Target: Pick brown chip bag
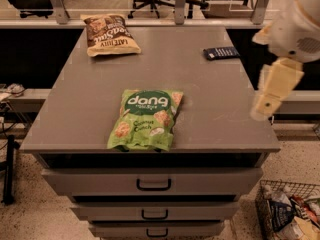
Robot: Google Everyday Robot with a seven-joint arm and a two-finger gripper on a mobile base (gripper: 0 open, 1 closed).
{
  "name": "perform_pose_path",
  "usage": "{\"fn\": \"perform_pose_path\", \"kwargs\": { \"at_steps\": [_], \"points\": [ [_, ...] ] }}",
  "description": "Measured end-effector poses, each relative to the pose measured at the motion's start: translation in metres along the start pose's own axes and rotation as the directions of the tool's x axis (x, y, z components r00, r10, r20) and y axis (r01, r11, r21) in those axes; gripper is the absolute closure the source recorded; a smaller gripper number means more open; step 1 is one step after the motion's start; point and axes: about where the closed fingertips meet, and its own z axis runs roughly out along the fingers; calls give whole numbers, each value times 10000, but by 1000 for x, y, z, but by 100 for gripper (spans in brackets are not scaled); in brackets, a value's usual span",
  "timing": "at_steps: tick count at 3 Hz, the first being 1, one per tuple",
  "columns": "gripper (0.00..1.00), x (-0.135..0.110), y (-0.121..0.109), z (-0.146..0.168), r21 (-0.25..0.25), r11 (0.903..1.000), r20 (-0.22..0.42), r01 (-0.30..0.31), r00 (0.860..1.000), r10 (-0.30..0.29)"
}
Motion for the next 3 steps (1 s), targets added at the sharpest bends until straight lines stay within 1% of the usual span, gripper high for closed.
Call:
{"fn": "perform_pose_path", "kwargs": {
  "at_steps": [1, 2, 3],
  "points": [
    [0, -45, -50, 27, 496, 9988, 830, 33, 9965, -74],
    [0, -88, -78, 47, 930, 9939, 2117, -594, 9766, 386],
    [0, -102, -97, 40, 1654, 9832, 2648, -767, 9638, 307]
  ]
}}
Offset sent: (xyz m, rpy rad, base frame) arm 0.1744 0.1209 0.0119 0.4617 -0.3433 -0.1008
